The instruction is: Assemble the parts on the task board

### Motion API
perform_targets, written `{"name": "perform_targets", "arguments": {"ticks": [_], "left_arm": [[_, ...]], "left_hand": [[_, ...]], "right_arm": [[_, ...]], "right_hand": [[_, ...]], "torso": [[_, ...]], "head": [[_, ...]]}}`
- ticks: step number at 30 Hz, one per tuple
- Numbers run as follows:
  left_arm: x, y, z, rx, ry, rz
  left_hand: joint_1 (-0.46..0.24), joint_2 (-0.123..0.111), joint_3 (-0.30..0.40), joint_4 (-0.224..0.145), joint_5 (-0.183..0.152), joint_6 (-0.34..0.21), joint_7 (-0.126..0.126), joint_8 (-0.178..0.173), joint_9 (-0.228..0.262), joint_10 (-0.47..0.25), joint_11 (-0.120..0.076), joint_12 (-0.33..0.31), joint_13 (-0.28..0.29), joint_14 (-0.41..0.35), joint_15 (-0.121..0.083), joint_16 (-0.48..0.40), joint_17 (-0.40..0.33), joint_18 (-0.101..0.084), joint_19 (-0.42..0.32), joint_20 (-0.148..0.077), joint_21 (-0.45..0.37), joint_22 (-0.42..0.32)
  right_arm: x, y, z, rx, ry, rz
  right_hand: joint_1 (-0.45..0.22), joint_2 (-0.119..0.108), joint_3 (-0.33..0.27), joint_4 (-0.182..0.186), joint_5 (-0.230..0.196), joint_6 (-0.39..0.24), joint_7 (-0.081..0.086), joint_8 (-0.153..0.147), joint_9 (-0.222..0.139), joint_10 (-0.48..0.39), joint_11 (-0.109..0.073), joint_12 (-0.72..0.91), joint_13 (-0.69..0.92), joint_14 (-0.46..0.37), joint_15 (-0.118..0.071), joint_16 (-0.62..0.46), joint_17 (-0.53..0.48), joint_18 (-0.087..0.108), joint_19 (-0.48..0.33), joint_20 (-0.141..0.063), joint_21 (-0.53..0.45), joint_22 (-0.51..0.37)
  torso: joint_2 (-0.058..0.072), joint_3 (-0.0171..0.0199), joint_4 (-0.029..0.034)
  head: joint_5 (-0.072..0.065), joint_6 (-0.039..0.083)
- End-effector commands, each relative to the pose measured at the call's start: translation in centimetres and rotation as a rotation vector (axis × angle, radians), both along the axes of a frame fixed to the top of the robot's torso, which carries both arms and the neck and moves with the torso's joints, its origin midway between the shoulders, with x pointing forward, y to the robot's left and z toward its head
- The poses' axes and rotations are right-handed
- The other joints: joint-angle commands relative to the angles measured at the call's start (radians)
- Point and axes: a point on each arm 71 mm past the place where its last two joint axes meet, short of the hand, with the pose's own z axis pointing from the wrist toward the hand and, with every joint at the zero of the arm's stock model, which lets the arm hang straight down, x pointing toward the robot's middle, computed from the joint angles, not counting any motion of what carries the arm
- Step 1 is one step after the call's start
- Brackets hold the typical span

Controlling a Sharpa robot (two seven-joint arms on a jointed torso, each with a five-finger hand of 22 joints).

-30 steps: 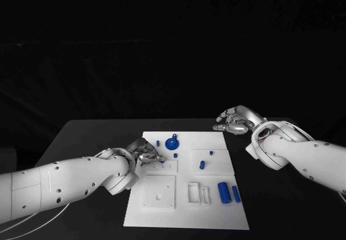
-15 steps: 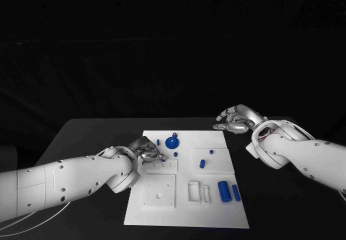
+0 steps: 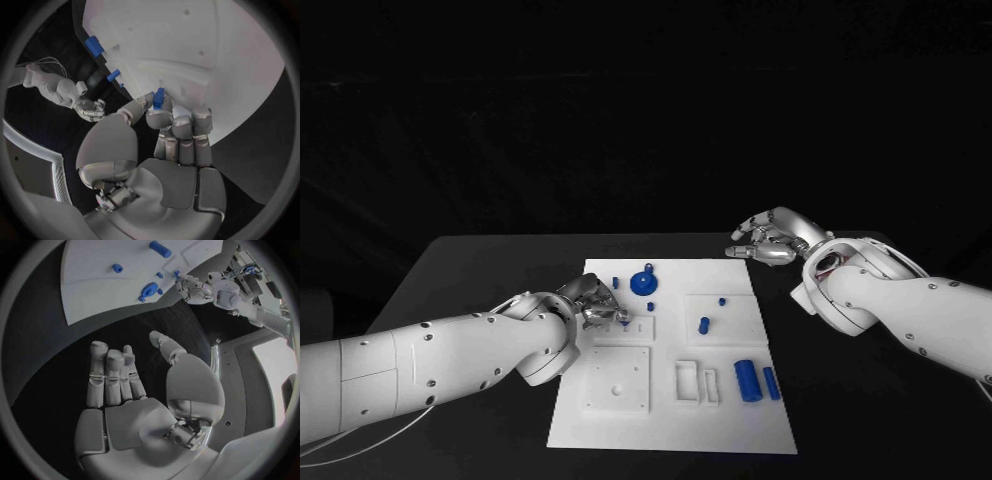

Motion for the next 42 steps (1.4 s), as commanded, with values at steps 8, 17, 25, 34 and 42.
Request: {"name": "perform_targets", "arguments": {"ticks": [8, 17, 25, 34, 42], "left_arm": [[-0.38, -0.65, -0.25, 0.078, 0.011, -0.074], [-0.46, -0.76, -0.37, 0.099, 0.009, -0.089], [-0.52, -0.81, -0.55, 0.113, 0.011, -0.098], [-0.74, -0.48, -0.71, 0.116, 0.026, -0.101], [-0.94, -0.52, -0.94, 0.105, 0.063, -0.114]], "left_hand": [[0.003, -0.005, -0.003, 0.004, -0.027, 0.132, -0.107, 0.013, 0.006, -0.055, -0.060, 0.016, -0.003, 0.038, -0.071, 0.011, -0.004, 0.023, 0.009, -0.095, 0.006, 0.015], [0.003, -0.008, -0.006, 0.003, -0.039, 0.135, -0.108, 0.017, 0.007, -0.055, -0.060, 0.024, -0.005, 0.039, -0.071, 0.017, -0.006, 0.024, 0.011, -0.095, 0.010, 0.016], [0.003, -0.008, -0.007, 0.004, -0.044, 0.135, -0.108, 0.018, 0.007, -0.056, -0.060, 0.026, -0.006, 0.039, -0.071, 0.019, -0.007, 0.025, 0.011, -0.095, 0.012, 0.016], [0.000, -0.006, -0.006, 0.009, -0.038, 0.135, -0.108, 0.020, 0.007, -0.057, -0.060, 0.029, -0.007, 0.039, -0.071, 0.021, -0.009, 0.025, 0.011, -0.095, 0.013, 0.015], [-0.019, 0.020, -0.010, 0.022, 0.001, 0.136, -0.109, 0.026, 0.007, -0.061, -0.061, 0.039, -0.013, 0.037, -0.071, 0.027, -0.015, 0.026, 0.007, -0.094, 0.016, 0.015]], "right_arm": [[-0.02, 0.15, -0.19, -0.006, 0.010, 0.015], [-0.02, 0.14, -0.23, -0.006, 0.012, 0.015], [-0.02, 0.11, -0.31, -0.007, 0.014, 0.015], [0.00, 0.05, -0.39, -0.007, 0.018, 0.014], [-0.01, 0.02, -0.47, -0.007, 0.020, 0.013]], "right_hand": [[-0.002, 0.005, -0.001, 0.003, 0.005, -0.001, 0.009, 0.005, 0.000, -0.005, -0.005, 0.005, -0.002, 0.001, -0.008, 0.004, -0.001, 0.043, 0.007, 0.002, -0.005, 0.011], [-0.003, 0.006, -0.002, 0.003, 0.005, -0.001, 0.009, 0.005, 0.000, -0.005, -0.005, 0.006, -0.003, 0.001, -0.008, 0.004, -0.001, 0.043, 0.007, 0.002, -0.005, 0.011], [-0.004, 0.006, -0.002, 0.004, 0.006, -0.001, 0.009, 0.005, 0.000, -0.005, -0.005, 0.006, -0.003, 0.001, -0.008, 0.004, -0.001, 0.043, 0.007, 0.002, -0.005, 0.011], [-0.005, 0.006, -0.003, 0.005, 0.007, 0.000, 0.009, 0.005, 0.000, -0.006, -0.005, 0.007, -0.004, 0.001, -0.008, 0.004, -0.002, 0.043, 0.007, 0.003, -0.005, 0.012], [-0.013, 0.008, -0.004, 0.014, 0.017, 0.000, 0.009, 0.005, 0.000, -0.007, -0.006, 0.009, -0.008, 0.000, -0.008, 0.004, -0.003, 0.043, 0.007, 0.003, -0.007, 0.012]], "torso": [[0.000, -0.0007, 0.0018], [-0.001, -0.0005, 0.0013], [-0.001, -0.0002, 0.0008], [-0.001, -0.0002, 0.0008], [0.000, -0.0012, 0.0021]], "head": [[0.001, -0.005], [0.000, -0.005], [0.000, -0.006], [-0.001, -0.006], [-0.002, -0.008]]}}
